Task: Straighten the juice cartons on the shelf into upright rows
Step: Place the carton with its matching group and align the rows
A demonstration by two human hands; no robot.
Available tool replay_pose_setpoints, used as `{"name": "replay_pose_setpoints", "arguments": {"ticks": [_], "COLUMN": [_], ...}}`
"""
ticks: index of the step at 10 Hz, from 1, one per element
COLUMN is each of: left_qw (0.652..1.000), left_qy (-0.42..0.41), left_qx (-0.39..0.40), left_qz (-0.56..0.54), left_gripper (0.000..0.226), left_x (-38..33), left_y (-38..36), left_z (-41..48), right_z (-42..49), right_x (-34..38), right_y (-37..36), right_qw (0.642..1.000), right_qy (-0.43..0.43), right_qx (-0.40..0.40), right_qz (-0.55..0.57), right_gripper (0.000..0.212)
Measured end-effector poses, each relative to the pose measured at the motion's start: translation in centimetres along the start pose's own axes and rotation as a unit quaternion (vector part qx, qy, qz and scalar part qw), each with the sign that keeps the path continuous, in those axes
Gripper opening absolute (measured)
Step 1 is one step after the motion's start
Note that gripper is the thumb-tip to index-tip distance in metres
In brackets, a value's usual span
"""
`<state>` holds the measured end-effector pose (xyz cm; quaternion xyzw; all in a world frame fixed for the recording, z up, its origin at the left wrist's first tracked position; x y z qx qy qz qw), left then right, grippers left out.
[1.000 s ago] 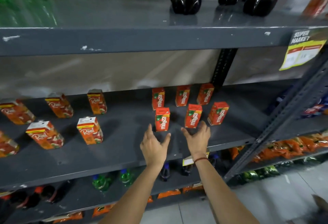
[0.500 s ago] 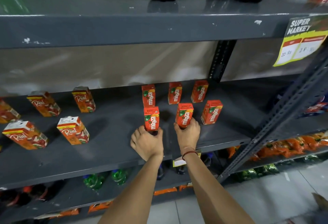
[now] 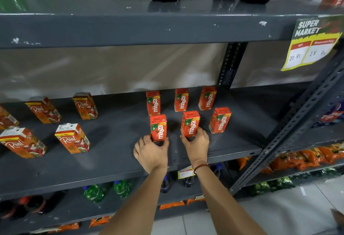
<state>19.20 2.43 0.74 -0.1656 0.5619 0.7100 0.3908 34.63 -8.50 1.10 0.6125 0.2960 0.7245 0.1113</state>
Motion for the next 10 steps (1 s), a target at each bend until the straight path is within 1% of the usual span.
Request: {"name": "replay_pose_setpoints", "arguments": {"ticks": [2,7,8,9,10], "left_qw": [1.000,1.000,1.000,0.999,0.990], "left_qy": [-0.002,-0.007,0.001,-0.017,-0.062], "left_qx": [-0.005,-0.003,0.014,0.049,0.124], "left_qz": [0.005,0.021,0.017,-0.001,0.014], "left_gripper": [0.043,0.046,0.049,0.061,0.075], "left_x": [-0.1,-0.3,-0.3,-0.4,0.0], "left_y": [0.0,0.0,0.2,0.8,1.6], "left_z": [-0.1,-0.1,-0.1,-0.4,-1.1], "right_z": [-0.1,0.1,-0.2,-1.0,-3.0], "right_x": [-0.1,-0.4,-0.1,0.2,0.3], "right_y": [-0.1,-0.4,-0.3,0.2,1.4], "right_qw": [1.000,1.000,1.000,0.999,1.000], "right_qy": [0.006,0.005,-0.003,0.006,-0.005], "right_qx": [-0.010,0.004,0.016,0.035,0.026], "right_qz": [-0.005,-0.016,-0.024,-0.032,-0.016], "right_gripper": [0.053,0.056,0.057,0.065,0.061]}}
Point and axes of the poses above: each hand's wrist, its own z-axis towards the middle knuckle, its own y-axis out of the back of the hand, x = y × z, the point moved 7 cm from there along z, towards the middle knuckle, and after that the axes turned 8 degrees about -y, right-handed, at the moved point
